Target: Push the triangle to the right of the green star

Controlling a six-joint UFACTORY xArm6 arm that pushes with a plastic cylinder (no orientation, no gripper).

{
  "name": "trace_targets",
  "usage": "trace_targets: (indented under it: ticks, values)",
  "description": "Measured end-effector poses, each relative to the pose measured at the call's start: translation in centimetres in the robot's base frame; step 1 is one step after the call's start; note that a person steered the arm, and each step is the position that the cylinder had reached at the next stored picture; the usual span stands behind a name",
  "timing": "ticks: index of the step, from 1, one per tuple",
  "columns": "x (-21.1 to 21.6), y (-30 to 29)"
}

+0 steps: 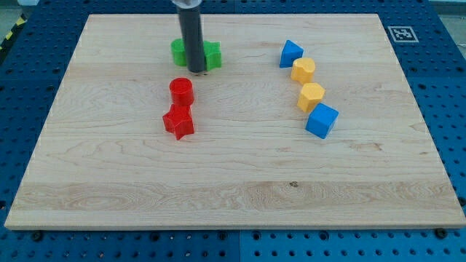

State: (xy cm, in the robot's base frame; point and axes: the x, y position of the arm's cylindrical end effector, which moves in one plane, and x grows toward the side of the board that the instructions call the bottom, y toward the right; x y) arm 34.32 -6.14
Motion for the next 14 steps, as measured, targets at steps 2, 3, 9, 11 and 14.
trace_targets:
  ticks: [2,3,9,11,14]
  values:
    - [0.0,1.4]
    - [0.3,1.4]
    - [6.7,19.1]
    - [6.7,20.4]
    - [-1.4,21.5]
